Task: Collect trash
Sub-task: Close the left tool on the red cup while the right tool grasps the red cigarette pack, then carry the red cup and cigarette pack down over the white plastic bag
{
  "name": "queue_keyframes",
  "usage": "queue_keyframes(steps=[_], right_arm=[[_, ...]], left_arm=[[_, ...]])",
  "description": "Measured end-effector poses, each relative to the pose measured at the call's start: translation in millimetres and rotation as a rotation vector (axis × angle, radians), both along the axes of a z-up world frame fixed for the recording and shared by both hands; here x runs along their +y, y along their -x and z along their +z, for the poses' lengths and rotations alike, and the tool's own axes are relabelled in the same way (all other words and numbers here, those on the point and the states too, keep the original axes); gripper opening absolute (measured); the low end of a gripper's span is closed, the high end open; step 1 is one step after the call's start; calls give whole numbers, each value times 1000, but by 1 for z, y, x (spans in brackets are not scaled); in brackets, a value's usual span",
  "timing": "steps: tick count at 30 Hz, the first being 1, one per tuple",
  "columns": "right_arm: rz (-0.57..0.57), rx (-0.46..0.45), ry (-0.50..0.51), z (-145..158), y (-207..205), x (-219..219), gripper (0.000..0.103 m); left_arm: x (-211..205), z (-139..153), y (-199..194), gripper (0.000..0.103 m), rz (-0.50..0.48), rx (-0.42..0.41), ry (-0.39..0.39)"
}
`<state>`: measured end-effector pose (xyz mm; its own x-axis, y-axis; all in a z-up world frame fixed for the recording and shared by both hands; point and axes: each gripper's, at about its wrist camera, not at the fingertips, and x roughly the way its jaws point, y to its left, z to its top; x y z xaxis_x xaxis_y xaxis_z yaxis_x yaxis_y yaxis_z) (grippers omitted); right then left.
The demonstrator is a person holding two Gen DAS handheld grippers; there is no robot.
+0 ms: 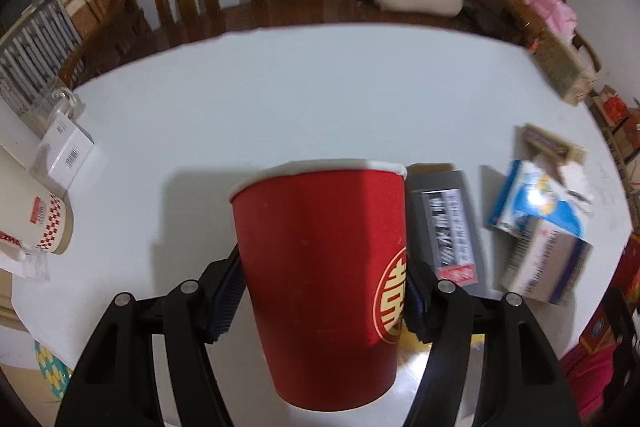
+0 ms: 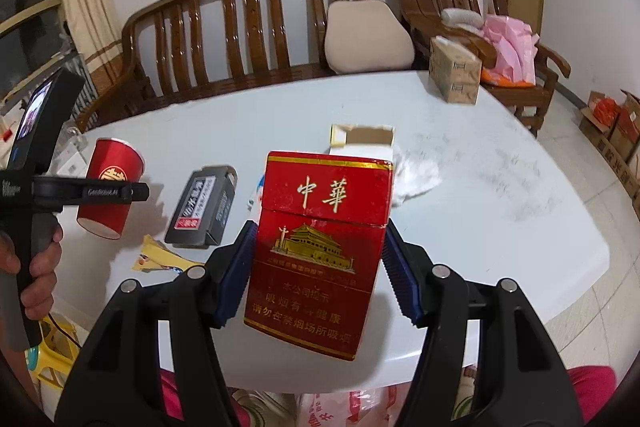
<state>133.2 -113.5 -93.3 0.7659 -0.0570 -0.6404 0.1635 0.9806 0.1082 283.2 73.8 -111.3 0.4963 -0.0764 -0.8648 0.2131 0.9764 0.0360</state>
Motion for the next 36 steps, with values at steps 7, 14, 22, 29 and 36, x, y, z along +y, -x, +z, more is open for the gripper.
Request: queue_keyframes(steps=[7, 14, 22, 29, 36], right_arm=[[39, -61, 31, 38, 24, -11, 61], [126, -92, 49, 62, 55, -12, 61], [191, -125, 70, 76, 101, -16, 61], [225, -127, 96, 77, 145, -18, 61], [233, -92, 97, 62, 174, -16, 61]], left_arm=[[-3, 29, 49, 64, -36, -63, 61], [-10, 51, 111, 64, -57, -130, 38], [-32, 64, 175, 64, -82, -172, 52], [-50, 61, 220, 64, -117, -173, 79], [-60, 36, 250, 64, -137, -144, 70]])
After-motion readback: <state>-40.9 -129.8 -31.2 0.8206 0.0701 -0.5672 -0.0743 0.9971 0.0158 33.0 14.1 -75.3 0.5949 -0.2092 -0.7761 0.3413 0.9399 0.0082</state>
